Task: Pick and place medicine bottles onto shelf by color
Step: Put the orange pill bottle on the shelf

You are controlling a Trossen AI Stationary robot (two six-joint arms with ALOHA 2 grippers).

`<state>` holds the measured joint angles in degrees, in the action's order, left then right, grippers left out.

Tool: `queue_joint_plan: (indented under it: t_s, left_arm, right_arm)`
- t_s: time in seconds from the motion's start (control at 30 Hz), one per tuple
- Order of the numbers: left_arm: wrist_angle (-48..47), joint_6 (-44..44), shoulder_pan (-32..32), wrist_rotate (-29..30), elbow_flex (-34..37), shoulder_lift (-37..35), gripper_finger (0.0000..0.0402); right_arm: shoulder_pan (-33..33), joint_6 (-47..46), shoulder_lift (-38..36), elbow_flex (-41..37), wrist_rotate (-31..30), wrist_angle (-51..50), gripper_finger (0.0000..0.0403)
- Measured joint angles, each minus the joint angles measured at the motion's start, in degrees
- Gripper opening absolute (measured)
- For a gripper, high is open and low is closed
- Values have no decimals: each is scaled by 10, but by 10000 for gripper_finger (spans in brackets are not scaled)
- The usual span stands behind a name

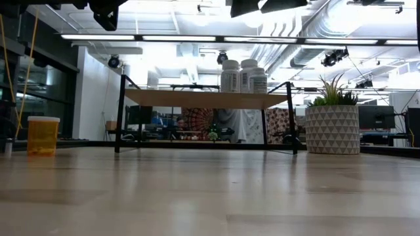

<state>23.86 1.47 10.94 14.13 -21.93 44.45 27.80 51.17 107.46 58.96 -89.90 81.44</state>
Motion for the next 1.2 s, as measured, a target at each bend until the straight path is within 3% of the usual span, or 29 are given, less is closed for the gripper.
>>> queue_joint_plan:
  t_s: [0.13, 0.3, 0.37, 0.47, 0.53, 0.57, 0.63, 0.73, 0.93, 1.07, 1.2]
  left_arm:
    - [0, 0, 0, 0, 0, 0, 149]
    - [0, -1, 0, 1, 0, 0, 149]
    - [0, -1, 0, 1, 0, 0, 149]
    - [0, -1, 0, 2, 0, 0, 149]
    - [0, -1, 0, 2, 0, 0, 149]
    - [0, -1, 0, 2, 0, 0, 149]
    - [-3, -1, 0, 2, 0, 0, 149]
    - [-8, -1, 0, 2, 0, 0, 149]
    - [-19, -1, 0, -2, 0, 0, 149]
    - [-15, 11, 0, -36, 0, 0, 149]
    - [-13, 14, 0, -49, 0, -2, 149]
  right_arm:
    - [0, -49, 0, 0, 55, -10, 332]
    - [-16, -179, 0, 19, 239, -135, 332]
    - [-32, -286, 0, 45, 370, -277, 332]
    - [-80, -462, 4, 121, 683, -524, 332]
    - [-113, -509, 19, 181, 872, -639, 332]
    - [-125, -517, 25, 205, 934, -689, 332]
    - [-140, -529, 33, 246, 1002, -761, 332]
    - [-141, -528, 27, 274, 1016, -835, 332]
    - [-115, -512, -18, 234, 956, -894, 332]
    - [-95, -549, -87, 127, 893, -845, 332]
    - [-79, -607, -185, -36, 810, -703, 332]
